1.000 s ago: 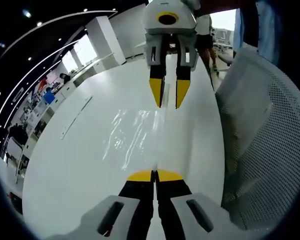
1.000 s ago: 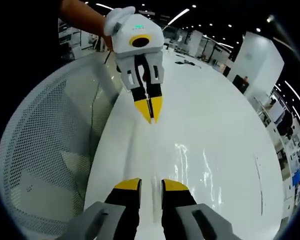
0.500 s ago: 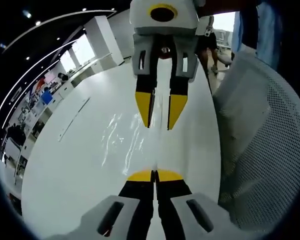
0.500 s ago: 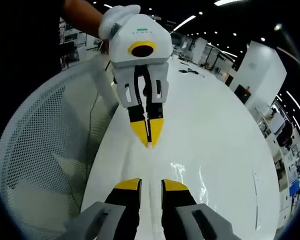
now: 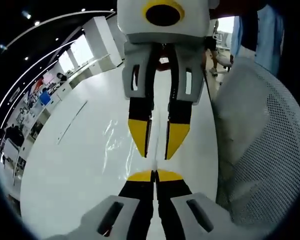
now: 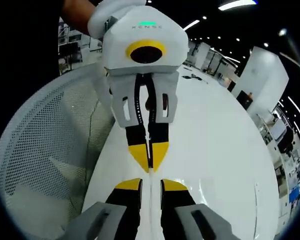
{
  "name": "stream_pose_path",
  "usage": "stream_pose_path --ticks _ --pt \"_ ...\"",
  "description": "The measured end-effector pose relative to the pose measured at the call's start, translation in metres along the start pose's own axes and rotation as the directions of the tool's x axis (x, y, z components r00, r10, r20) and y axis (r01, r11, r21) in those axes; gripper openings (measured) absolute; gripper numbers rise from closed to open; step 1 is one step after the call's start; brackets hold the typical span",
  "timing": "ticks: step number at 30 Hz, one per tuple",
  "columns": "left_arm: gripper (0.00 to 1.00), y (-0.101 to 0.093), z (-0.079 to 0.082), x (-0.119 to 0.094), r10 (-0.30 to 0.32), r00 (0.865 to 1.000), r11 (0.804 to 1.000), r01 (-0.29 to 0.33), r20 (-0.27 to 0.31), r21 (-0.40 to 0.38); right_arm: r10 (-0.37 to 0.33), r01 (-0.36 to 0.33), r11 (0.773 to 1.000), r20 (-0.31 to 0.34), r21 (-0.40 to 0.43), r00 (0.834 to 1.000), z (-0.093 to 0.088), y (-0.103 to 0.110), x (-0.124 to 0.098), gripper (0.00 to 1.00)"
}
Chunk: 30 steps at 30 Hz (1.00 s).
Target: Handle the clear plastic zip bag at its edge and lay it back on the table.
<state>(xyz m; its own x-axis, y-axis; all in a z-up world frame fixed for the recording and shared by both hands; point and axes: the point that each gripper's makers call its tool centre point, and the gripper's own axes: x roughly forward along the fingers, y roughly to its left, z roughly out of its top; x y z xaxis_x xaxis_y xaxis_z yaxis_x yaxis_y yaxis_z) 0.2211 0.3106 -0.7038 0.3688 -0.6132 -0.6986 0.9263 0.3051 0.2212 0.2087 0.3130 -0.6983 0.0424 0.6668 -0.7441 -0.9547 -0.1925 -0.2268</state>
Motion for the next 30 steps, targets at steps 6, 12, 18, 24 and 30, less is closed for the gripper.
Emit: stream_pose_path --ticks 6,12,18,24,30 --pt "0.00 -0.003 0.004 0.001 -0.013 1.000 1.000 0.013 0.002 0.009 0.008 -0.008 1.000 0.000 0.002 1.000 0.002 0.001 0.004 0.10" --pt "0.00 -0.005 0.008 0.000 -0.020 1.000 1.000 0.020 0.004 0.023 0.012 -0.012 1.000 -0.009 0.004 1.000 0.000 0.002 0.006 0.07" --pt "0.00 -0.007 0.010 -0.001 -0.024 1.000 0.998 0.024 0.002 0.060 0.011 -0.011 1.000 -0.017 0.015 1.000 -0.002 0.004 0.007 0.03" --pt "0.00 -0.009 0.008 0.001 -0.034 0.999 0.996 0.035 -0.011 0.085 0.017 -0.016 0.999 -0.031 0.032 0.999 -0.004 0.006 0.008 0.00" --pt "0.00 -0.010 0.006 0.001 -0.038 0.999 0.994 0.040 -0.022 0.099 0.025 -0.022 0.998 -0.047 0.066 0.999 -0.005 0.008 0.011 0.00"
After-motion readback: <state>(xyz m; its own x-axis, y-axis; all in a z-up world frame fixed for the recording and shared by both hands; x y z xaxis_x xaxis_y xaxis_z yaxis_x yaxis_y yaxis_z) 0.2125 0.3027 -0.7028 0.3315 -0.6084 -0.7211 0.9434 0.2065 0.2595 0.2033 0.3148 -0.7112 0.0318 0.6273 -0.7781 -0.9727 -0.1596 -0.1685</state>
